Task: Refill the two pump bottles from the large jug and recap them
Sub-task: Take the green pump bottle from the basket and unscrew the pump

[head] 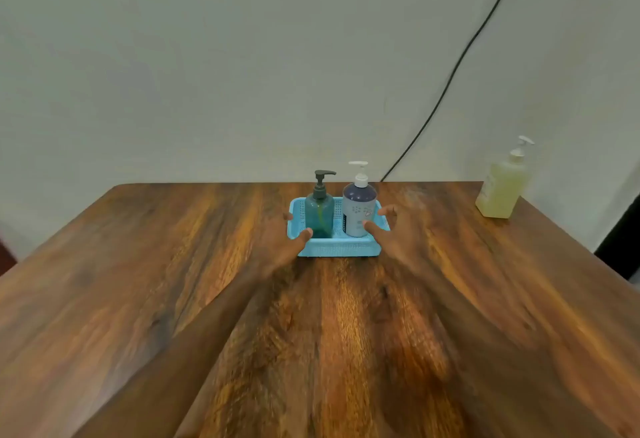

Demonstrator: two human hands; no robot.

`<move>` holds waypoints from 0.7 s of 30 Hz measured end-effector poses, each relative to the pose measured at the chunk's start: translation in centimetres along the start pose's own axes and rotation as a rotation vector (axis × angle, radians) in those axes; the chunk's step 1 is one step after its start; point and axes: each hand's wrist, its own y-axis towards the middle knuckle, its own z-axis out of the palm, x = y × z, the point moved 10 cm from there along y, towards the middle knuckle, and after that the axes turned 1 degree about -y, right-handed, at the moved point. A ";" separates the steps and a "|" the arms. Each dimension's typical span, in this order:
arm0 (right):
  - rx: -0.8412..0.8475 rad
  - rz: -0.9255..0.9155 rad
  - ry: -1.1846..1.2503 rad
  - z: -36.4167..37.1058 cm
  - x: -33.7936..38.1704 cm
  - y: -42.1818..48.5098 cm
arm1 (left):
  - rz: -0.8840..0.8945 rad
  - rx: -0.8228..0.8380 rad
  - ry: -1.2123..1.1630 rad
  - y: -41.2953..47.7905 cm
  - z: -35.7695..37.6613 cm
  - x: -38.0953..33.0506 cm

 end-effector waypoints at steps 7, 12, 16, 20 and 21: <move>0.051 0.047 -0.113 0.8 -1.2 -1.2 | -0.076 -0.006 -0.024 -0.3 -0.3 0.4; 0.264 0.050 -0.009 1.8 -1.7 -1.6 | -0.261 0.041 -0.033 0.5 -0.4 1.5; 0.263 0.007 -0.059 1.9 -2.1 -1.8 | -0.226 0.033 0.016 1.1 -0.7 1.3; 0.213 -0.036 -0.003 1.0 -1.6 -2.5 | -0.155 -0.025 0.025 0.1 -1.8 -0.3; 0.214 -0.042 0.016 0.7 -1.4 -2.7 | -0.149 -0.030 0.010 -0.3 -2.1 -0.6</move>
